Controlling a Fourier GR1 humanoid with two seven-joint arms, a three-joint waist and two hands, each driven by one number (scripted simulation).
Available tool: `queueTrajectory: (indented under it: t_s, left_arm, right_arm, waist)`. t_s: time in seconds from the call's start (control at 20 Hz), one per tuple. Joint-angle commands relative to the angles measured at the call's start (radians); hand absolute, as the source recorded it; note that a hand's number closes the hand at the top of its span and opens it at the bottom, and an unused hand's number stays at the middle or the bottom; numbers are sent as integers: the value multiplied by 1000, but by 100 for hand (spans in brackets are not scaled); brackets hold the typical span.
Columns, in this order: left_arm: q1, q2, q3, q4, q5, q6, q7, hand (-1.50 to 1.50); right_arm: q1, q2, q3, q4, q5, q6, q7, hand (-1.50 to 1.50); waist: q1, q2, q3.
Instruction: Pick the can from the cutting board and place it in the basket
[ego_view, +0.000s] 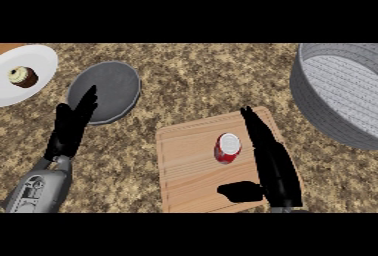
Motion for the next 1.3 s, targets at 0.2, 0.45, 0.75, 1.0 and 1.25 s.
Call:
queueTrajectory:
  t_s: [0.2, 0.45, 0.75, 1.0, 1.25]
  left_arm:
    - [90, -41, -2, -105, -33, -20, 16, 0]
    - [-3, -12, 70, 42, -20, -80, -43, 0]
    - [-42, 4, 95, 3, -26, -97, 32, 0]
    - [4, -46, 93, -9, -51, -71, -17, 0]
    - [56, -54, 68, -113, -60, -69, 46, 0]
  right_arm:
    - [17, 49, -15, 48, 9, 28, -14, -150]
    - [-33, 65, -67, 147, -22, 23, -73, -150]
    - [-55, 68, -125, 250, -42, -24, -162, -150]
    - [-55, 73, -76, 253, 10, -23, -117, -150]
    - [-85, 57, -34, 298, 118, -48, -129, 150]
  waist:
    - [1, -1, 0]
    - [-1, 0, 0]
    - [-1, 1, 0]
    - [0, 0, 0]
    - [3, -1, 0]
